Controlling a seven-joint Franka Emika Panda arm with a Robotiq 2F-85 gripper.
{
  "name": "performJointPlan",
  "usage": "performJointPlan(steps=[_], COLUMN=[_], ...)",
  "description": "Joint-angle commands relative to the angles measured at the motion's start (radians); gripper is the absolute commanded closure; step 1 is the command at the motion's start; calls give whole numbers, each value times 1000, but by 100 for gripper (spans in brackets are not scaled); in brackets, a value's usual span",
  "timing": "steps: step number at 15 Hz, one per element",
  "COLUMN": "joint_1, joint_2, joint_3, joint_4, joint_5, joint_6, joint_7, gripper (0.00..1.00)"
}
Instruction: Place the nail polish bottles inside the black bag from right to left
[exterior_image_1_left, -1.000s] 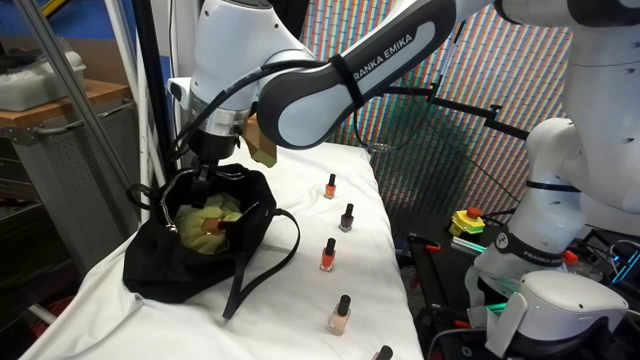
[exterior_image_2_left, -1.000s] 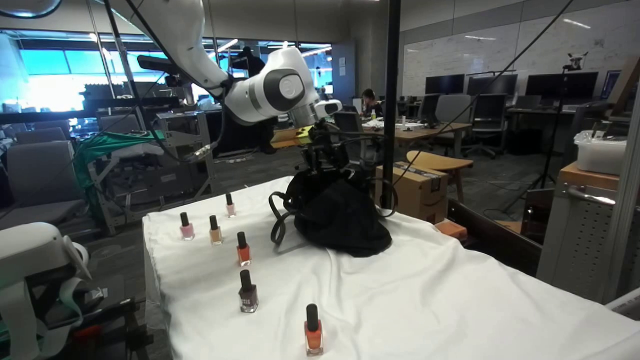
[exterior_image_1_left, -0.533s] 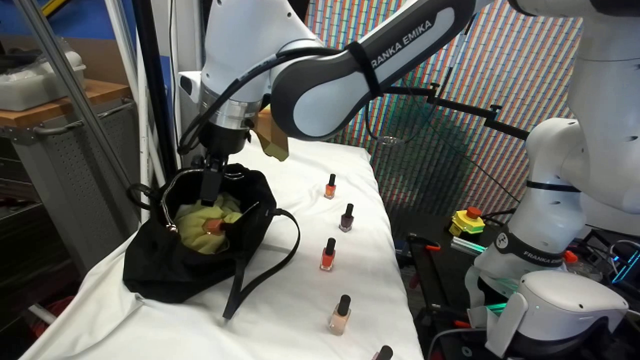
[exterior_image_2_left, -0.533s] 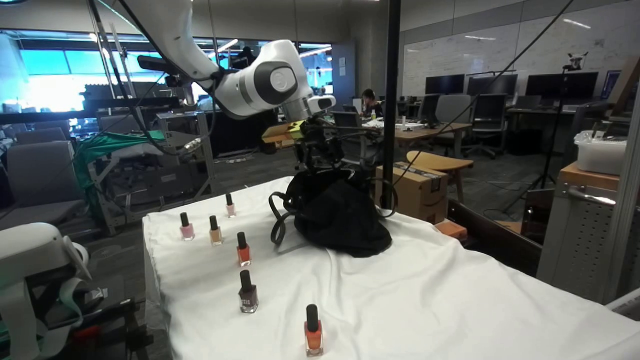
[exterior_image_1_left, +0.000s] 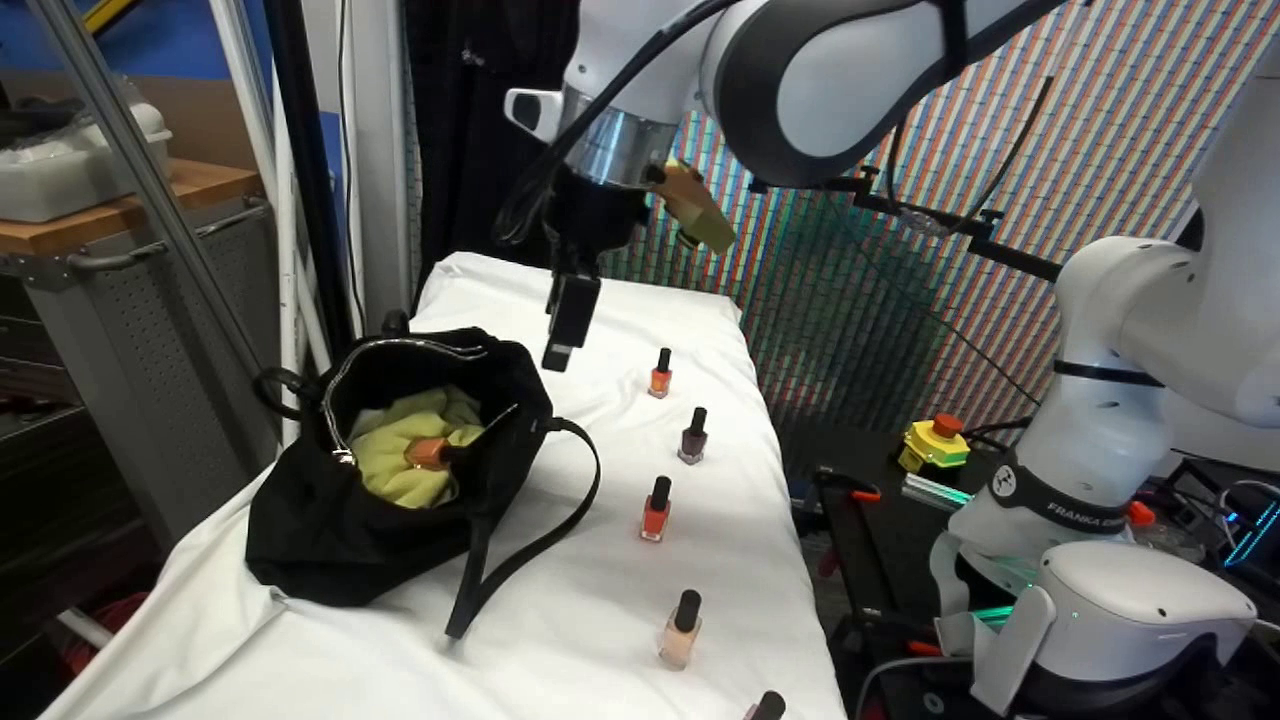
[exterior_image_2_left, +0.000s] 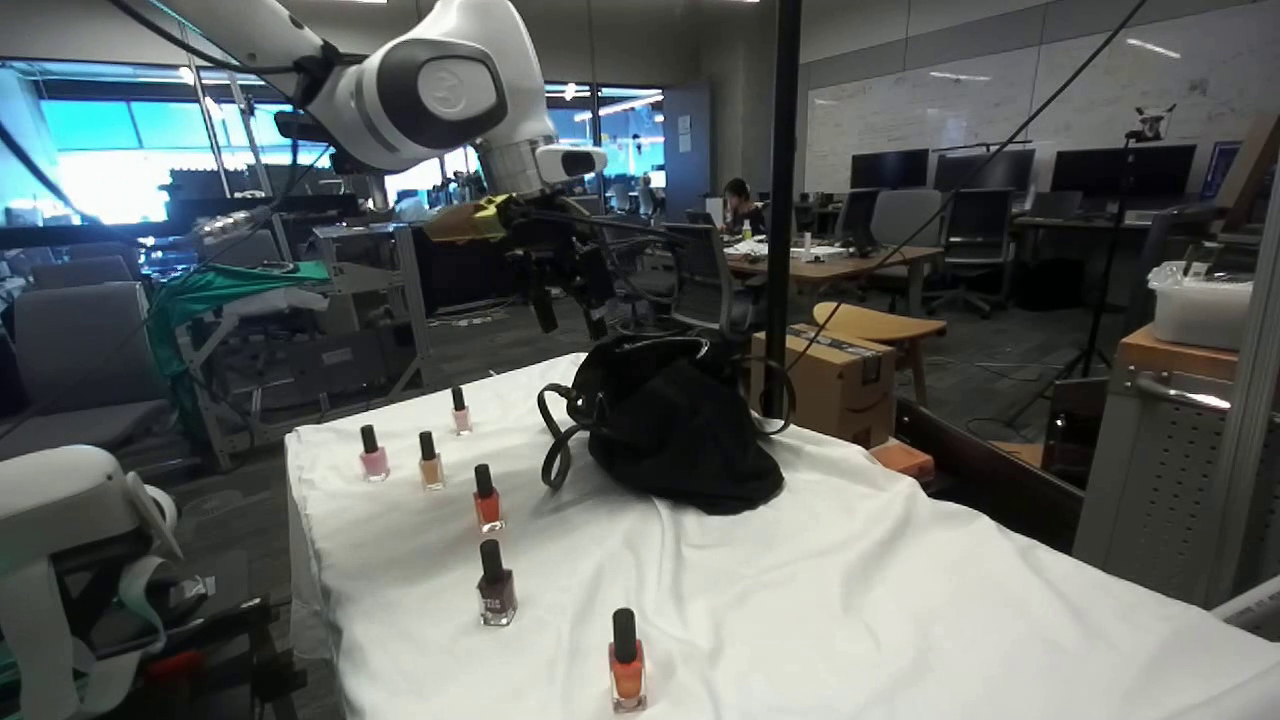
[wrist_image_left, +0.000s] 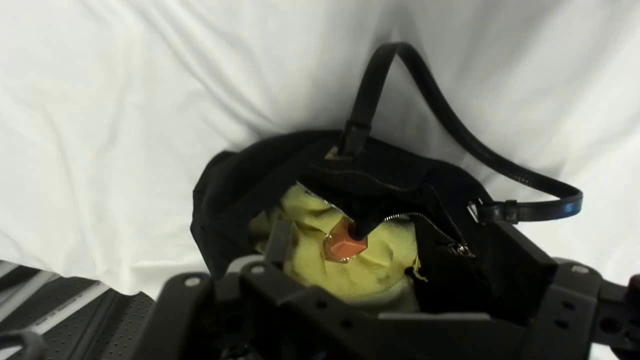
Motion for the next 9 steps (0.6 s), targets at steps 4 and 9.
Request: performJointPlan(steps=[4, 9], joint_1=[-74, -143], joint_2=[-290, -355], joint_3=[-41, -111], joint_4=[-275, -369], joint_5=[44, 41], joint_6=[-32, -27], joint_7=[-20, -42], gripper=[0, 0])
